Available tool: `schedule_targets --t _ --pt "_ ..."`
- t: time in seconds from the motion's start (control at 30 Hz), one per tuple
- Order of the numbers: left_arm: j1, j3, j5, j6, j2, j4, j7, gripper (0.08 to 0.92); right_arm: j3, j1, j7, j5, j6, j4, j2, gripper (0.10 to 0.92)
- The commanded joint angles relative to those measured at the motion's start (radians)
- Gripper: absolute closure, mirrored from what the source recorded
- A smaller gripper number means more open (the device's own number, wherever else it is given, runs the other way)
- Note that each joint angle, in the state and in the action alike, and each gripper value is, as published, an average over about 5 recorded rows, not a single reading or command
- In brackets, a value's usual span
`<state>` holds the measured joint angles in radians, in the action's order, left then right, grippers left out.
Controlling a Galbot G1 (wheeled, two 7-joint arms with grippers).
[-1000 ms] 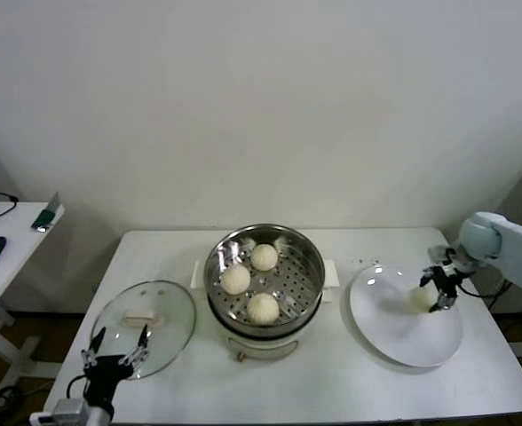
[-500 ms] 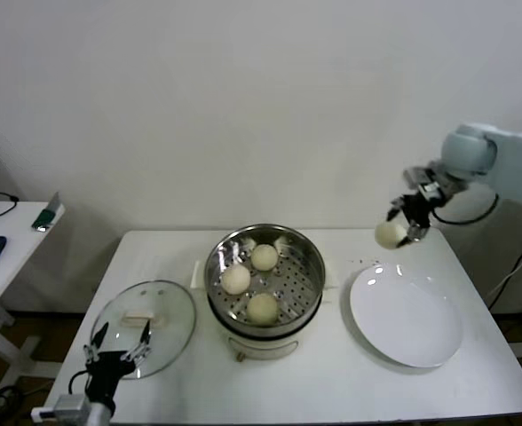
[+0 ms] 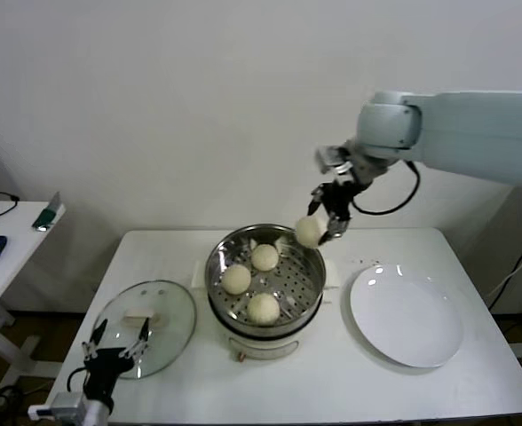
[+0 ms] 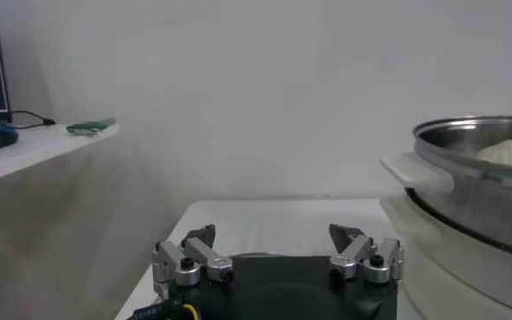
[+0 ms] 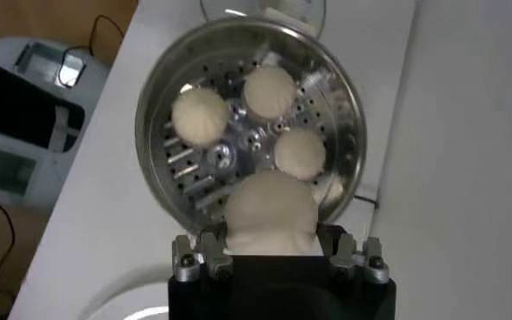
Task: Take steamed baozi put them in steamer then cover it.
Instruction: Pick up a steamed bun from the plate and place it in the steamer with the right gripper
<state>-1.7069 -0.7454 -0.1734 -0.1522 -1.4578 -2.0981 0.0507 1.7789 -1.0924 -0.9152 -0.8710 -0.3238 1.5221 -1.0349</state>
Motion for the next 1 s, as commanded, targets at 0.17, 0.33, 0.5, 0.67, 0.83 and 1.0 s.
schedule_targets --t 0.17,0.33,0.5,0.67,0.83,1.0 --pt "-0.002 -0.004 -0.002 0.000 -0.003 0.000 0.000 0.177 -0.011 0.224 0.201 -0.056 -0.165 0.043 -0.089 0.336" --pt "-0.002 -0.007 -0.004 0.001 -0.003 0.002 0.000 0.177 -0.016 0.293 0.232 -0.006 -0.181 0.014 -0.077 0.330" --pt "-0.002 -0.011 -0.007 0.003 -0.002 0.008 0.000 0.177 -0.021 0.320 0.237 0.029 -0.179 -0.021 -0.075 0.330" --pt "0.003 -0.008 -0.007 0.003 -0.004 0.013 -0.001 0.177 -0.033 0.337 0.249 0.041 -0.178 -0.044 -0.076 0.330" --pt "0.006 -0.007 -0.007 0.003 -0.004 0.014 0.000 0.177 -0.038 0.341 0.244 0.043 -0.174 -0.055 -0.079 0.329" --pt "0.007 -0.008 -0.009 0.003 -0.003 0.016 0.000 0.177 -0.040 0.340 0.241 0.045 -0.172 -0.055 -0.086 0.317"
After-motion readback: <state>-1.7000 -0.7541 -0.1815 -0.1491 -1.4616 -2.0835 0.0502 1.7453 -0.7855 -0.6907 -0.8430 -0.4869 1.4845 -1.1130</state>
